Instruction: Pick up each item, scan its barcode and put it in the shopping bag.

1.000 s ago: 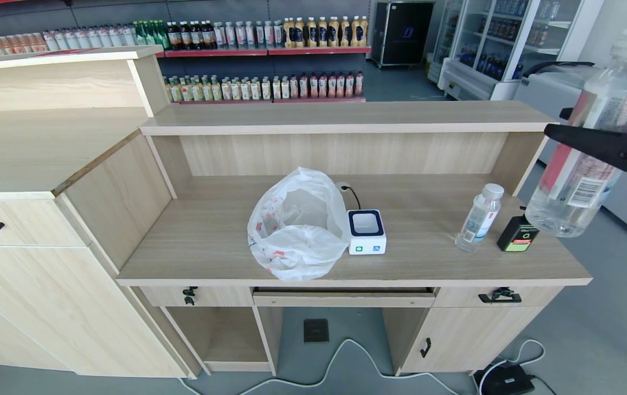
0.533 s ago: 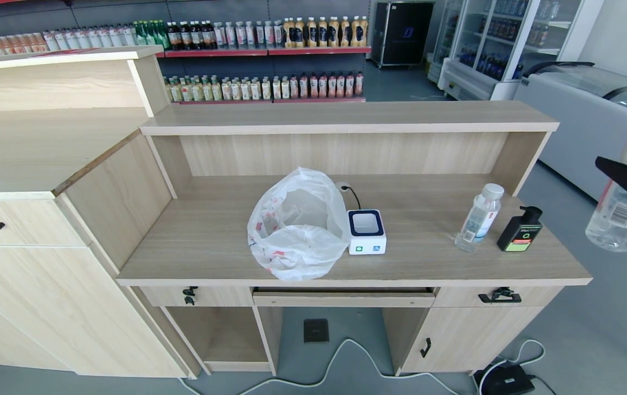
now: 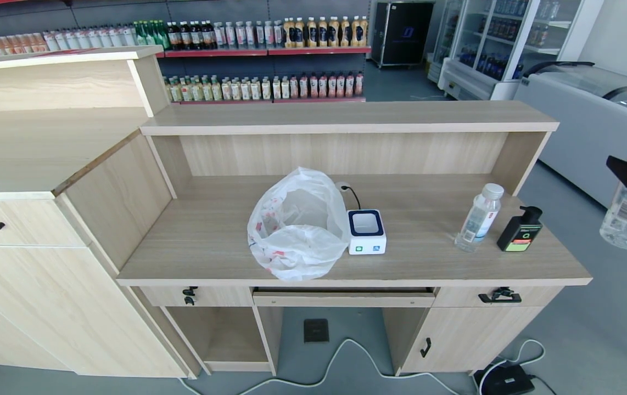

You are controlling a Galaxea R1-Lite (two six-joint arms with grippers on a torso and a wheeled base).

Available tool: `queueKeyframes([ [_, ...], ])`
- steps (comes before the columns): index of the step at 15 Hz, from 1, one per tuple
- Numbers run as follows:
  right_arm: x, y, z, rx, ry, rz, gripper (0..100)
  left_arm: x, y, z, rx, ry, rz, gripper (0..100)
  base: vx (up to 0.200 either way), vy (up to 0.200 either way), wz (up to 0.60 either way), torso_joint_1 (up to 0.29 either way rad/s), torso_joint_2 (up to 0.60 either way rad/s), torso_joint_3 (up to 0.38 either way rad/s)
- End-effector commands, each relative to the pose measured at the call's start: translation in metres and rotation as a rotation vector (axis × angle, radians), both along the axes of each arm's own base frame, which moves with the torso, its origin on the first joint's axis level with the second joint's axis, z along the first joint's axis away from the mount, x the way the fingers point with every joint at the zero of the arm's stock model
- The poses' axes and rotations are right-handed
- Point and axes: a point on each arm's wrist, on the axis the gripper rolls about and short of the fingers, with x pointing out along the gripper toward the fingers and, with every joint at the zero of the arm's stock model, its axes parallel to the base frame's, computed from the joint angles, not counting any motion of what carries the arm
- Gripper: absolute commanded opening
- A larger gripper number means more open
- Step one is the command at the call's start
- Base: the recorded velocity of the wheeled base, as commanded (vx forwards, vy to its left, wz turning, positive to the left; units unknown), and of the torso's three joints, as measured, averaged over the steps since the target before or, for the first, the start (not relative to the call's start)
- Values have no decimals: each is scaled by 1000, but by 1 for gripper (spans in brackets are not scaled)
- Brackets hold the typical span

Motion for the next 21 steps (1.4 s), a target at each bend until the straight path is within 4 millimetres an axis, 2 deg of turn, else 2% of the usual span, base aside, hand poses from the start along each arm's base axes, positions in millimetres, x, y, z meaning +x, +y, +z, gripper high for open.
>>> queueKeyframes([
  [1, 7, 0, -1, -1, 1, 7, 0, 0, 0, 0, 0, 0, 1, 100, 0, 0, 600, 7, -2, 2],
  [4, 21, -3, 2, -37, -53, 2, 0, 0, 0, 0, 0, 0, 1, 100, 0, 0, 600, -1, 1, 2],
  [6, 45, -8, 8, -60, -106, 2, 0, 0, 0, 0, 0, 0, 1, 100, 0, 0, 600, 12, 0, 2],
  [8, 70, -13, 8, -67, -119, 3, 0, 0, 0, 0, 0, 0, 1, 100, 0, 0, 0, 0, 0, 0],
  [10, 100, -18, 0, -109, -125, 9, 0, 0, 0, 0, 0, 0, 1, 100, 0, 0, 0, 0, 0, 0],
  [12, 122, -20, -16, -189, -123, 131, 0, 0, 0, 0, 0, 0, 1, 100, 0, 0, 0, 0, 0, 0],
  [16, 145, -19, -48, -342, -152, 399, 0, 0, 0, 0, 0, 0, 1, 100, 0, 0, 0, 0, 0, 0],
  [18, 154, -19, -59, -411, -150, 463, 0, 0, 0, 0, 0, 0, 1, 100, 0, 0, 0, 0, 0, 0],
  [21, 169, -13, -70, -426, -169, 530, 0, 0, 0, 0, 0, 0, 1, 100, 0, 0, 0, 0, 0, 0],
])
